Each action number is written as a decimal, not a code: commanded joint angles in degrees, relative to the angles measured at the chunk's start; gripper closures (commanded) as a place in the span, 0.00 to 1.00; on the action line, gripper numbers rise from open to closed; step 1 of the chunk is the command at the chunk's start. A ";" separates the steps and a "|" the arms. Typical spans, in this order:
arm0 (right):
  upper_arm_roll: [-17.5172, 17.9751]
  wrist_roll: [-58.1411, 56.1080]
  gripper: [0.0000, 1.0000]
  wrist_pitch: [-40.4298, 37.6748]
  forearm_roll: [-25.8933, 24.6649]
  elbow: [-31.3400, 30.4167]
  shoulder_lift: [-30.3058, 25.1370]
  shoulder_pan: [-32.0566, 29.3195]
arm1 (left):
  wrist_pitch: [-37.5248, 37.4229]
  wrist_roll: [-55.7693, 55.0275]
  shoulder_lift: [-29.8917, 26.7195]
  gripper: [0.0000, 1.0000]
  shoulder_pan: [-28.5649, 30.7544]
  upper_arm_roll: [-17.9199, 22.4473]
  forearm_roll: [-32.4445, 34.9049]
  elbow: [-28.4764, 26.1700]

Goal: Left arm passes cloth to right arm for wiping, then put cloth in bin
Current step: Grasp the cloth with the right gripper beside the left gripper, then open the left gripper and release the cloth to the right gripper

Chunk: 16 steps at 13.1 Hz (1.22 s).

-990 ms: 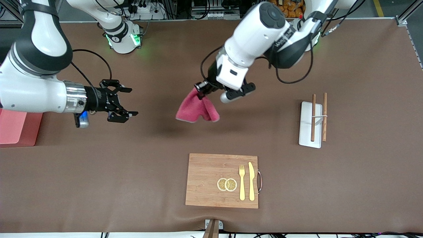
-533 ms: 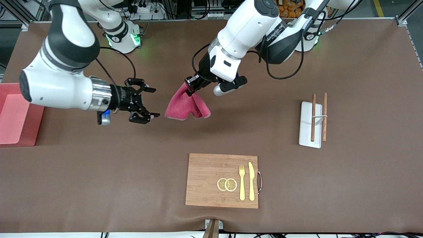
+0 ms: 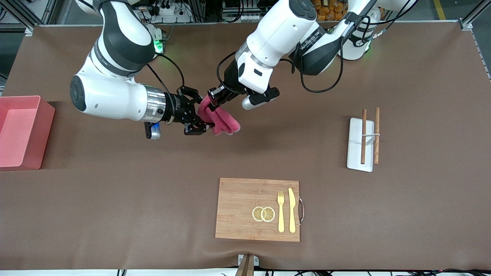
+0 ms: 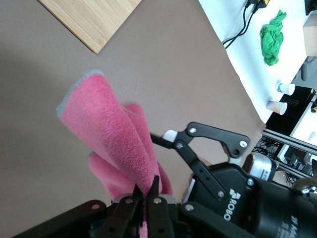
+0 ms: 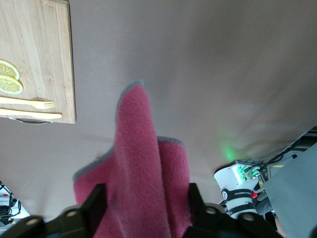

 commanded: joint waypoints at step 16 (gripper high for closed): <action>-0.79 -20.07 1.00 8.82 -14.74 1.08 9.59 1.14 | -8.33 -1.32 -2.79 0.00 7.88 0.95 -0.04 0.45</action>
